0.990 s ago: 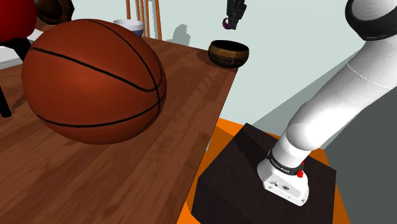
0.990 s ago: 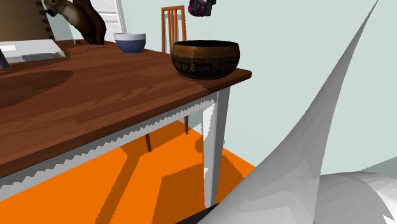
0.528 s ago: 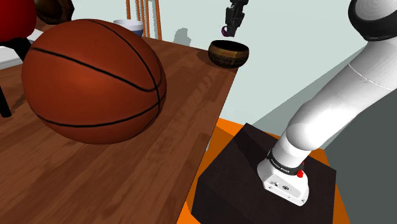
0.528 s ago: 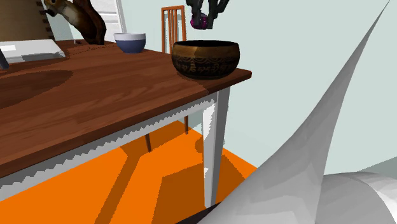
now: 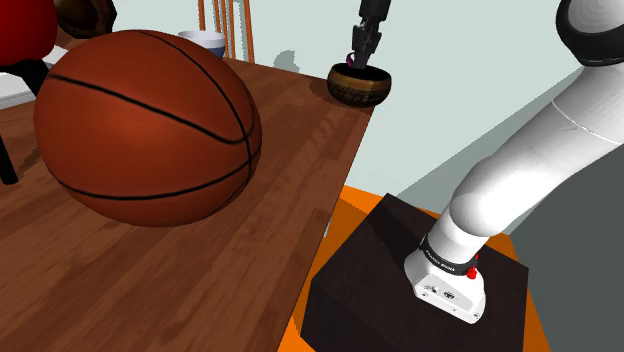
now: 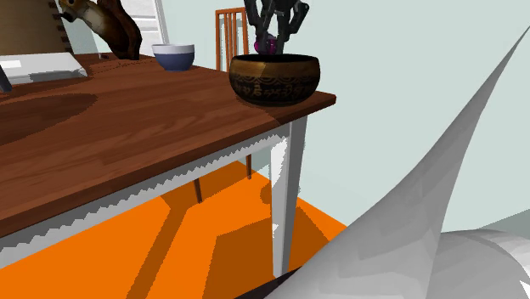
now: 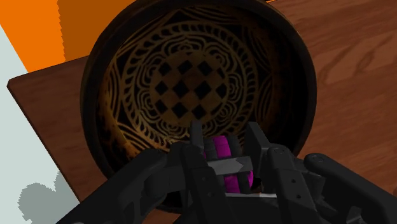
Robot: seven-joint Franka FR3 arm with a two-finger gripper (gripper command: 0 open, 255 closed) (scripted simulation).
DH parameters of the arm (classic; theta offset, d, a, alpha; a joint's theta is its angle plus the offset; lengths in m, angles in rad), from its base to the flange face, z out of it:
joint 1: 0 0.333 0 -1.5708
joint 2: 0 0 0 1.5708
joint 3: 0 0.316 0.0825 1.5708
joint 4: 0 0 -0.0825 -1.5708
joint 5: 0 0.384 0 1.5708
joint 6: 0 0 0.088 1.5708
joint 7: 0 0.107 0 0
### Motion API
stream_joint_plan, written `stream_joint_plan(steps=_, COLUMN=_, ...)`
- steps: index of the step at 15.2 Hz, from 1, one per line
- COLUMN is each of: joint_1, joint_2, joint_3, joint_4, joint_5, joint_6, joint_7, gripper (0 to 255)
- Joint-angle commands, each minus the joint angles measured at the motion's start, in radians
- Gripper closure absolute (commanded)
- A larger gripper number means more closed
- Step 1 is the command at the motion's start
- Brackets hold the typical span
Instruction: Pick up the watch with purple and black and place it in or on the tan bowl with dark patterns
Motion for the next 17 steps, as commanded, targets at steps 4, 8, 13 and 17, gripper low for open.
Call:
stream_joint_plan(steps=4, joint_1=0.0, joint_2=-0.001, joint_3=0.0, joint_4=-0.002, joint_5=0.0, joint_6=0.001, joint_7=0.0, gripper=255)
stream_joint_plan(steps=8, joint_1=0.0, joint_2=-0.001, joint_3=0.0, joint_4=-0.002, joint_5=0.0, joint_6=0.001, joint_7=0.0, gripper=0)
stream_joint_plan(steps=13, joint_1=-0.003, joint_2=0.044, joint_3=-0.012, joint_4=0.146, joint_5=0.008, joint_6=-0.105, joint_7=-0.007, gripper=0)
stream_joint_plan(steps=17, joint_1=-0.004, joint_2=0.059, joint_3=-0.016, joint_4=0.189, joint_5=0.011, joint_6=-0.134, joint_7=-0.009, gripper=0)
